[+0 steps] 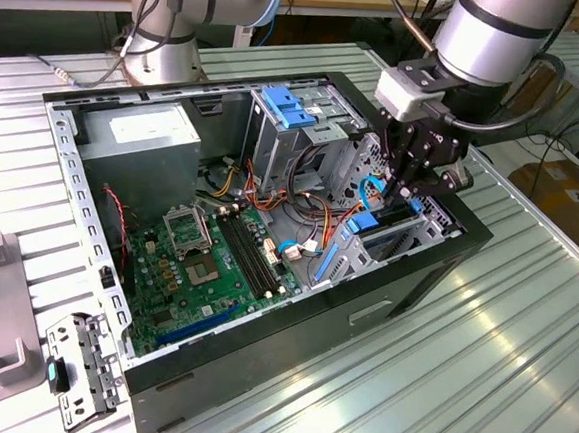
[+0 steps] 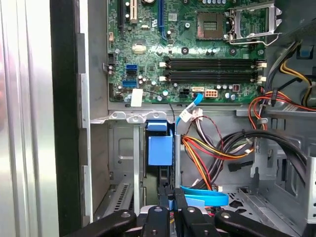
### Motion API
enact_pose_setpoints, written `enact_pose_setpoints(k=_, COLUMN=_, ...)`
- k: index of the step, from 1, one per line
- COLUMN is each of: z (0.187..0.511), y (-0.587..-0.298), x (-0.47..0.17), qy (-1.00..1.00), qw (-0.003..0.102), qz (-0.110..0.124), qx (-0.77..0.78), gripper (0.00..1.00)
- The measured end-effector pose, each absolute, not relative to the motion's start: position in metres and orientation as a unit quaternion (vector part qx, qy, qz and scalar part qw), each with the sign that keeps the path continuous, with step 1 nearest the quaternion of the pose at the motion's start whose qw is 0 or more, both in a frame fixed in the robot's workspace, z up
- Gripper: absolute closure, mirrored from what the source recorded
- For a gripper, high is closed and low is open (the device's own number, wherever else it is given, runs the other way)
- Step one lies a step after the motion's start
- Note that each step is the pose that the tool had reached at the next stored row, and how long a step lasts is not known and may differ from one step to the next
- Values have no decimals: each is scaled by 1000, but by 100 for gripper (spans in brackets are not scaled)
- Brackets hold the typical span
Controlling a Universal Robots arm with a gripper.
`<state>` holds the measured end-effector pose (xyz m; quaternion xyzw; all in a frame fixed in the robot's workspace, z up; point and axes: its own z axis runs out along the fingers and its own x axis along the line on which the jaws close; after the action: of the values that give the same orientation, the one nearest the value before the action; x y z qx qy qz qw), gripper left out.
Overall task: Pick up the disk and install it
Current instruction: 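Insert the second disk wire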
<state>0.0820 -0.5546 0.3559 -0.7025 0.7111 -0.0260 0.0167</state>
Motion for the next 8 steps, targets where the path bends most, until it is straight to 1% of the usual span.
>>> enact_pose_setpoints(k=8, z=353, y=-558, x=83, qy=711, qw=20, qz=-23, qx=-702, gripper=84)
